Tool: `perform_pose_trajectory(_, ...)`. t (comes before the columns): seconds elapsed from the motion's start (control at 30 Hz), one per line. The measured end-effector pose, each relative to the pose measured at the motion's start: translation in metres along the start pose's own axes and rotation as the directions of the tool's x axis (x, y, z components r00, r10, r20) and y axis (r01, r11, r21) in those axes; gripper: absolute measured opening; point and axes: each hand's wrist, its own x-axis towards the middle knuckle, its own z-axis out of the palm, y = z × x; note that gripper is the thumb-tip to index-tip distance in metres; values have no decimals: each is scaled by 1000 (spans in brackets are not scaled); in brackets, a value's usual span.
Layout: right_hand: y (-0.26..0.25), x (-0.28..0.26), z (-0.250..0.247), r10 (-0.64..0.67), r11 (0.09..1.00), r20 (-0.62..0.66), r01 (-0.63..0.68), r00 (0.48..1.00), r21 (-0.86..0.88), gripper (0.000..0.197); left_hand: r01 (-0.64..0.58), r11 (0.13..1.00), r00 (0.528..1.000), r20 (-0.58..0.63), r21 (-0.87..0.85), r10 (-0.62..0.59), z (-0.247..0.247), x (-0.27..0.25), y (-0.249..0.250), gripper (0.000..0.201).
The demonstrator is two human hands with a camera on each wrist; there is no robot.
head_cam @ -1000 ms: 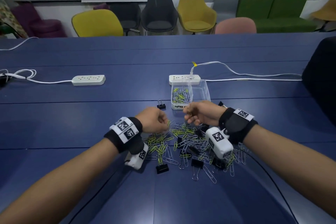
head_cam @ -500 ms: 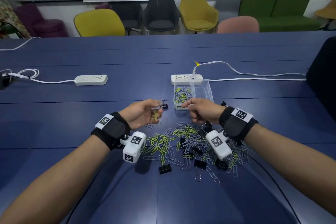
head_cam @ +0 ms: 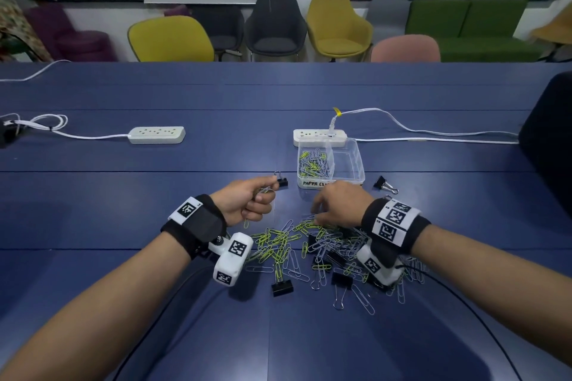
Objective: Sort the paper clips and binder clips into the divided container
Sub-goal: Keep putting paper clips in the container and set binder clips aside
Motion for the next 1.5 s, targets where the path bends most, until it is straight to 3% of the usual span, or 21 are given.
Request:
perform_pose_trajectory(0.13,-6,0,0,-24,1000,12,24,1000,2,12,-2,997,998,-59,83,7,-4,1,-2,27)
perform_pose_trajectory(0.33,-2,2,4,-54,998,-17,54,998,33,11,-1,993,994,-108,119,14,-2,4,4,30)
perform_pose_trajectory(0.47,13,6,-4,-9,960,-1,9,1000,281,8,-3,993,988,-156,117,21,-4,11,8,30)
perform_pose_trajectory(0.57,24,12,-23,34,863,-45,-7,998,505,8,-7,995,976,-214,97,28,-5,20,17,29)
perform_pose_trajectory(0.67,32,30,-45,162,762,-144,-31,976,647,11,-8,995,963,-266,95,33,1,31,33,30)
perform_pose_trajectory(0.77,40,55,-58,295,838,-180,-163,939,520,14,-13,990,948,-315,139,56,10,46,49,31)
perform_pose_trajectory(0.83,41,71,-56,314,895,-106,-257,944,365,19,-16,981,929,-359,191,85,18,58,58,30)
perform_pose_trajectory(0.9,44,84,-51,358,902,-60,-329,932,279,33,-14,970,918,-381,242,109,27,68,66,30)
perform_pose_trajectory(0.97,45,93,-49,424,867,-56,-387,904,314,38,-9,961,916,-383,277,119,37,78,75,30)
perform_pose_trajectory(1.0,45,96,-50,451,819,-39,-397,891,414,36,-10,960,918,-379,281,121,41,84,79,29)
perform_pose_trajectory(1.03,44,97,-51,479,707,14,-394,878,587,31,-11,961,920,-374,278,119,45,90,83,28)
perform_pose_trajectory(1.1,41,98,-53,486,283,173,-341,857,896,23,-13,968,922,-371,251,108,53,100,88,26)
perform_pose_trajectory(1.13,42,97,-53,474,96,219,-297,853,950,24,-16,974,924,-370,226,101,57,104,90,24)
perform_pose_trajectory(1.2,47,96,-55,459,-102,263,-244,849,964,26,-33,986,925,-369,166,93,65,113,92,21)
perform_pose_trajectory(1.33,64,88,-57,375,-236,242,-160,895,959,33,-65,991,916,-386,119,107,78,120,88,11)
perform_pose_trajectory(1.43,72,74,-58,337,-222,224,-154,915,963,54,-74,982,892,-428,175,144,78,127,81,17)
perform_pose_trajectory(1.5,70,62,-61,325,-184,194,-139,926,973,46,-62,975,884,-441,215,154,74,128,79,22)
